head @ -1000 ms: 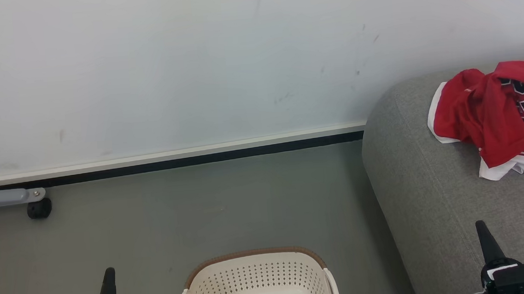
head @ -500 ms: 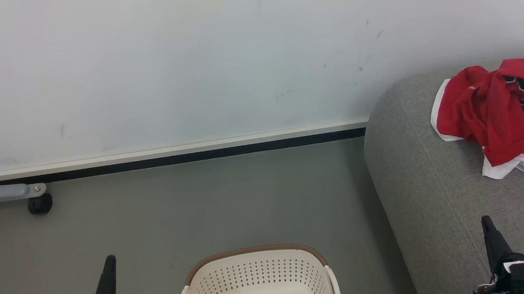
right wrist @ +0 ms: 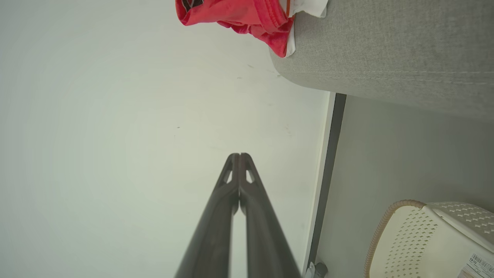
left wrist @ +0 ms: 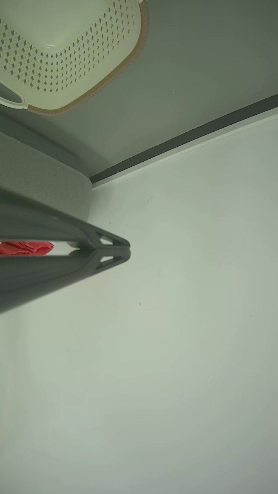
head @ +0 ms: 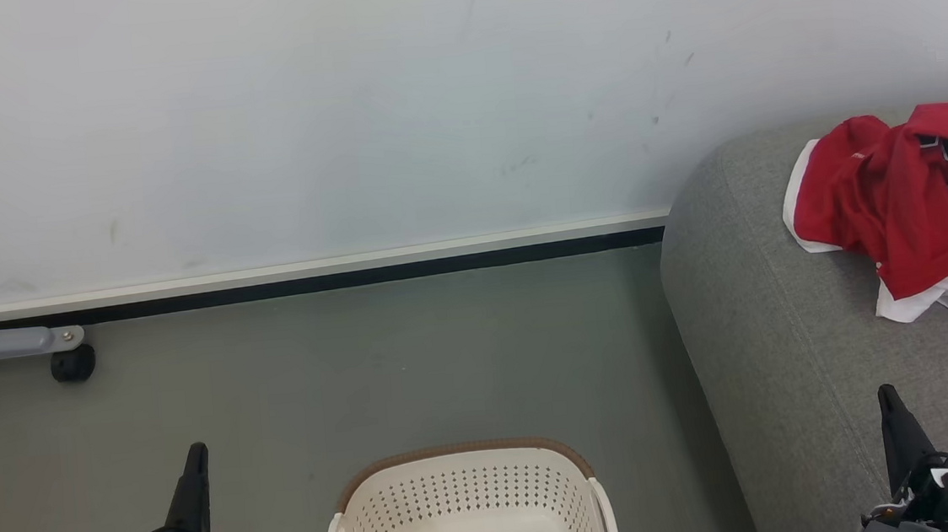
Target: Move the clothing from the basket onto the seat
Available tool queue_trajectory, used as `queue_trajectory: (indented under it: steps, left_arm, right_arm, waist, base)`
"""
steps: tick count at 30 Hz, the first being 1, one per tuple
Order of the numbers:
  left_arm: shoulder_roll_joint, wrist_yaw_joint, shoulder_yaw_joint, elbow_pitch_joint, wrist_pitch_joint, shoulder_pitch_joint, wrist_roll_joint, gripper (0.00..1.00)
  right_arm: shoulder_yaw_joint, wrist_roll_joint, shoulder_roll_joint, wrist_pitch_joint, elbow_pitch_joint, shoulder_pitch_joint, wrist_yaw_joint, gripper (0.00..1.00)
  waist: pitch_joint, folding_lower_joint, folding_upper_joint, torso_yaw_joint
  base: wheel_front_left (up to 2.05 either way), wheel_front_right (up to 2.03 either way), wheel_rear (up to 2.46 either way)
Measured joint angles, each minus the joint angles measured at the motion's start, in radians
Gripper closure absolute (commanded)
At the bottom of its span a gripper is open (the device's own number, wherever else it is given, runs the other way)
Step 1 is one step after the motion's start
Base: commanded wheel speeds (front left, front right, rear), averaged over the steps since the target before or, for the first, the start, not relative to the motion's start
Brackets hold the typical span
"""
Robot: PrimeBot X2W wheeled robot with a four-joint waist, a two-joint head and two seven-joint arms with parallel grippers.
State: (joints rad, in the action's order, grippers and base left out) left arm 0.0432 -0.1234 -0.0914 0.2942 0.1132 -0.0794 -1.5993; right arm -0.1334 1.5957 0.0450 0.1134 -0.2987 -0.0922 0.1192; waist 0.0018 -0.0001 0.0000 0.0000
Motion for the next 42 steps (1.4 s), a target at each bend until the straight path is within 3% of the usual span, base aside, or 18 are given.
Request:
queue_trajectory:
  steps: [42]
  left_arm:
    - [0.0, 0.0, 0.0, 0.001, 0.0, 0.0, -0.001, 1.0]
  right_arm:
    - [0.0, 0.0, -0.001, 0.0, 0.0, 0.0, 0.001, 1.0]
  waist:
    - [0.0, 0.0, 0.0, 0.0]
  base:
    - [0.0, 0.0, 0.0]
